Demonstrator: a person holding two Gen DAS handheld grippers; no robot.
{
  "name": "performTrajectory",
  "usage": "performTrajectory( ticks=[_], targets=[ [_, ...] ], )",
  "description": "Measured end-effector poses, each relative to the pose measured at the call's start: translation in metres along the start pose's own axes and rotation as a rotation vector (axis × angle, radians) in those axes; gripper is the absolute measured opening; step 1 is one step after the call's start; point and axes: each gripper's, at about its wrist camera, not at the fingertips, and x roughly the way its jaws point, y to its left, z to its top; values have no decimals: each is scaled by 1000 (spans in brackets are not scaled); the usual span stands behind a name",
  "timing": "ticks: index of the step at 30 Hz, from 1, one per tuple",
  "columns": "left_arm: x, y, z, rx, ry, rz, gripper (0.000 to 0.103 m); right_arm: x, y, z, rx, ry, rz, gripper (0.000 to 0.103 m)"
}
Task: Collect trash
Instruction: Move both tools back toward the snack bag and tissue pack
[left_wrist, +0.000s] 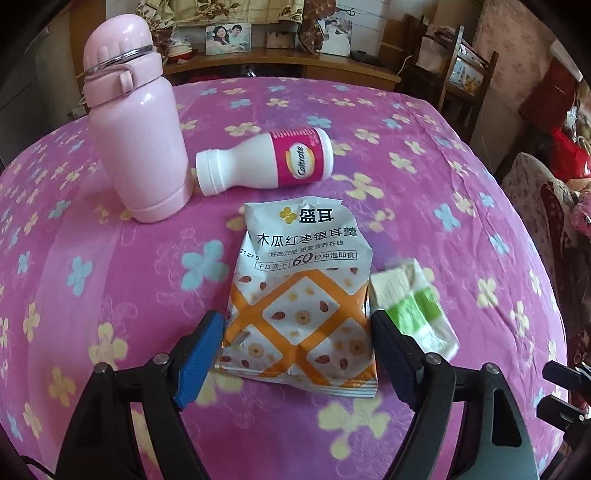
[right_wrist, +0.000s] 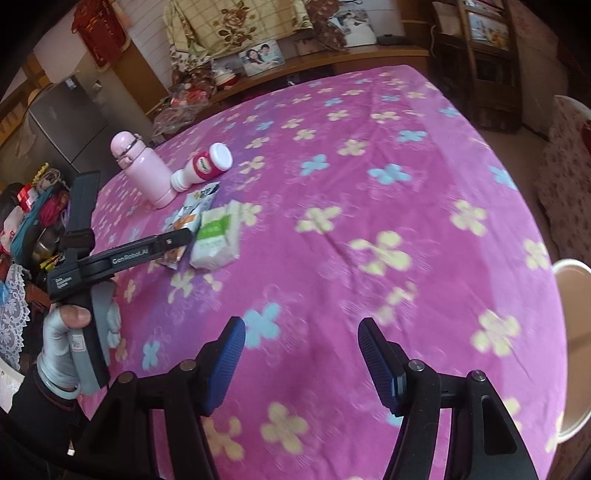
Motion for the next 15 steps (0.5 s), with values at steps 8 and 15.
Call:
performTrajectory(
  ticks=[8,15],
  targets=[
    [-14,31,-15,20,14,-6,74,48,43,32,-41,14,50,67],
    [-42,66,-49,-10,25,20,74,95,82,56,-105,14,4,67]
  ],
)
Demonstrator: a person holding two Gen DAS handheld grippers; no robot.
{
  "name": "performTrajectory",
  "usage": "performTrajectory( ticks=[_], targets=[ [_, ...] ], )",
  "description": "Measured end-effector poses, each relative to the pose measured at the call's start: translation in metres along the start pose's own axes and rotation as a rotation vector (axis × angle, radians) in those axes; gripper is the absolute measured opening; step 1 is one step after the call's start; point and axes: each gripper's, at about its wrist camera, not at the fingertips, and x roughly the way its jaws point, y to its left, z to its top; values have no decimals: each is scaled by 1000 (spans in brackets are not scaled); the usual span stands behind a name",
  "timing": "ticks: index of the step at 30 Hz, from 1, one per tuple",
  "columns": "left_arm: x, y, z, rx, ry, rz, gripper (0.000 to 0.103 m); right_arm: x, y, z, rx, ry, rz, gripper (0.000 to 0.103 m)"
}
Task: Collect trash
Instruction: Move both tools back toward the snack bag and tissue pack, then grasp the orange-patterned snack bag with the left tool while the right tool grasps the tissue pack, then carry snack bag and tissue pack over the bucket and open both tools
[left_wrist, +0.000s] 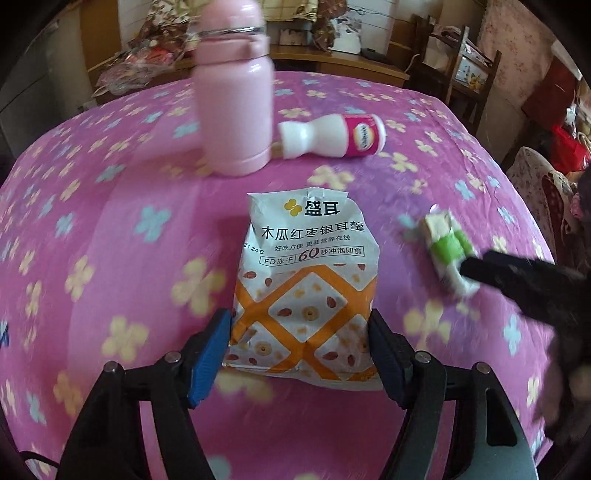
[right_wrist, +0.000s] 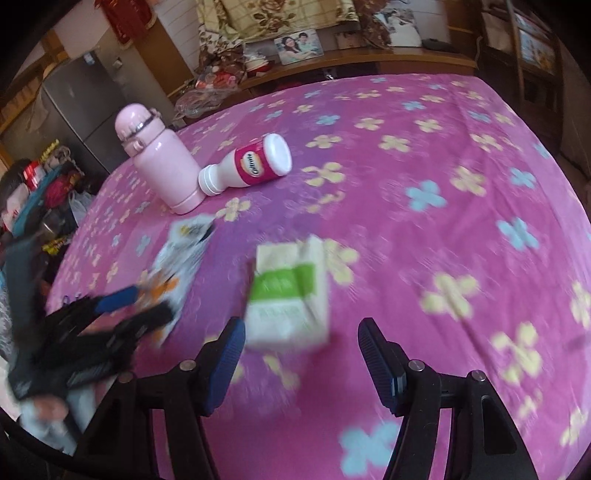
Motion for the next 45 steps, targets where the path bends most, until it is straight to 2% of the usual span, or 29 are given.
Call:
performTrajectory(
  ticks=[3,7,10,13,19,24,29,38,45],
  targets=[
    [-2,2,-9,3,12,9,76,17,10,6,-23,11,-48,67],
    [1,0,-6,9,-5,36,77,23,20,5,-89,-17,-118,67],
    [8,-2,3,-18,-14,35,77,20,22,-1,-142,-28,-155,51],
    [10,-3,4,-41,-38,34,77,9,10,-8,-123,-17,-120,44],
    [-4,-30,-8,4,-70,-5,74,-33,-16,-33,-82,-26,-65,42],
    [-30,-75,-17,68,-118,-54,74,-70,-41,-56,-32,-42,-52,42],
    [-43,-130,-23,131,-131,-114,74,-112,-66,-74,-5,-70,-87,42],
    [-55,-237,-30,254,-138,-215,74,-190,-140,-107,77,-119,-191,42],
    [-52,-309,-39,341,-122,-266,74,-227,-207,-140,174,-129,-271,42]
  ],
)
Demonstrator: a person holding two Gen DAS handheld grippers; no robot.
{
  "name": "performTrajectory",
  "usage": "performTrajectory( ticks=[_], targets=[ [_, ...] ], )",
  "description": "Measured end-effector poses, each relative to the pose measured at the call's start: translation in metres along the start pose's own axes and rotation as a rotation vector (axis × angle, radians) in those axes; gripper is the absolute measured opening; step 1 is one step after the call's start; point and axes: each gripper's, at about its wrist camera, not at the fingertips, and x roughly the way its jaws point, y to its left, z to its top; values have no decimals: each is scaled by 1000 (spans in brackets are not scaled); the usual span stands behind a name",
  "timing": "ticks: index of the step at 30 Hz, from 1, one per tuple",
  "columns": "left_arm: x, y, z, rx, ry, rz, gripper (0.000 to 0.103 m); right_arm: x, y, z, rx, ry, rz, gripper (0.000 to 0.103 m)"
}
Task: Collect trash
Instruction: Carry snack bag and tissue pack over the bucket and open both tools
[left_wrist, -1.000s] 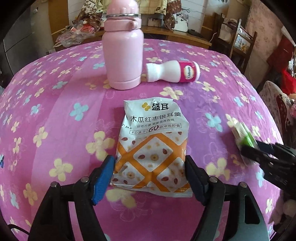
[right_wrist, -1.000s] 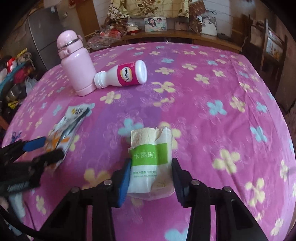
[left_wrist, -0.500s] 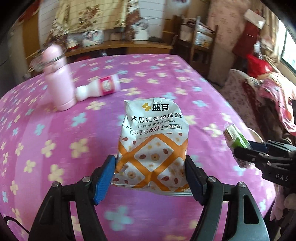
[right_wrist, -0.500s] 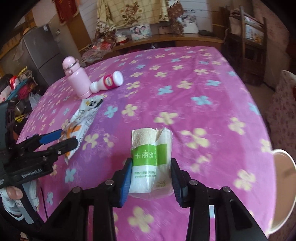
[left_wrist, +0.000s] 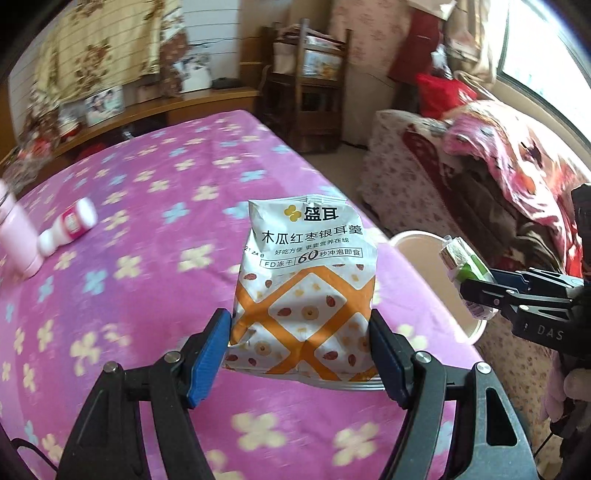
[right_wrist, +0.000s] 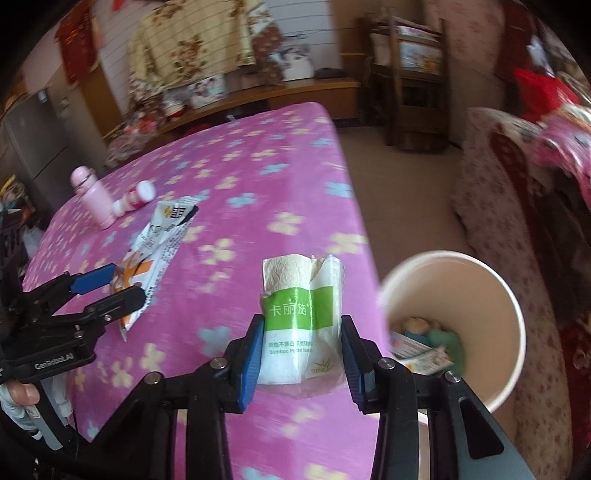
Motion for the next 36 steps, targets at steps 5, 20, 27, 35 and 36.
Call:
performTrajectory(
  ticks=[5,20,27,35,36],
  targets=[
    [18,-46,9,59,17,-34,74,-5,-50,-13,79,0,-45,42],
    [50,-110,17,134,57,-73,74,-10,-125,-45,215,2,-79,42],
    [56,-116,18,120,73,-97,74,-11,-135,-49,250,-5,-78,42],
    [74,-135,18,128,117,-114,74,-8,-144,-52,276,-4,-81,42],
    [75,-137,17,130,119,-114,74,-7,-146,-53,279,-3,-82,42]
  ],
)
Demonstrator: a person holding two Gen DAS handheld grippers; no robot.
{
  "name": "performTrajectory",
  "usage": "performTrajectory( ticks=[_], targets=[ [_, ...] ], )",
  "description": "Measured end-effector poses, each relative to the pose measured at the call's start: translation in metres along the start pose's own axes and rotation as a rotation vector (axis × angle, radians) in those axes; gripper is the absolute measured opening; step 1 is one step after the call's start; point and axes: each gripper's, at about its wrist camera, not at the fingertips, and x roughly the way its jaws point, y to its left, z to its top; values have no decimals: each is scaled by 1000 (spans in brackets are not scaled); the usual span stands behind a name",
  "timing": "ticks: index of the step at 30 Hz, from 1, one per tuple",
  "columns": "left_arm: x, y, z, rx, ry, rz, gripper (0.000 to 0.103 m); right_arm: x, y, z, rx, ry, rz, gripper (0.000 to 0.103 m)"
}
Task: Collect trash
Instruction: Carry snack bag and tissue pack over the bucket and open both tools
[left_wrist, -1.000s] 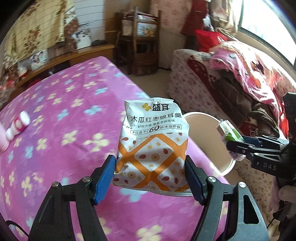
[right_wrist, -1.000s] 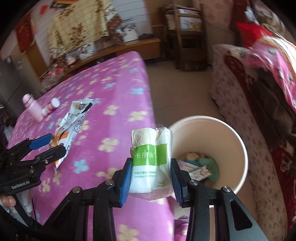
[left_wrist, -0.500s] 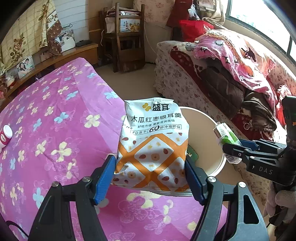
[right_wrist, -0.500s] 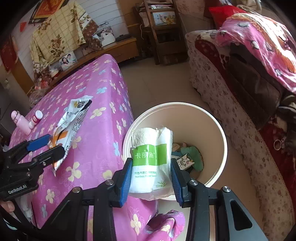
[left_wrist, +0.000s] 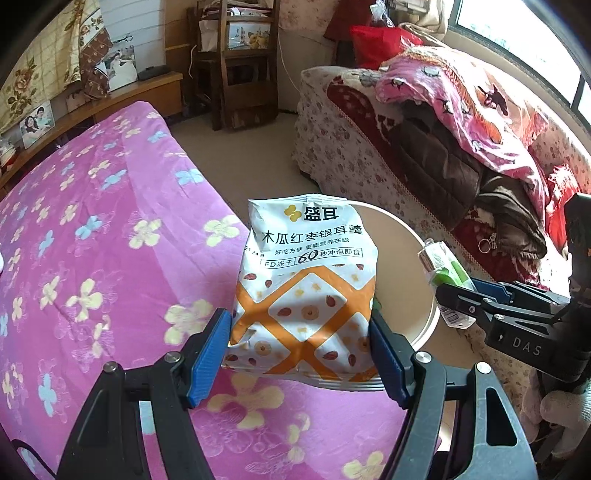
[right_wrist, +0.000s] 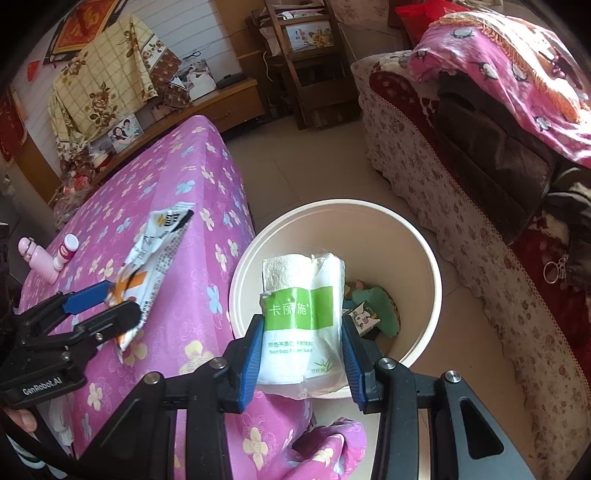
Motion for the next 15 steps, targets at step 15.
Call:
performTrajectory(
  ticks=[15],
  targets=[
    [22,-13,10,11,15,-16,75,25,-31,1,83,18,-9,45]
  ],
)
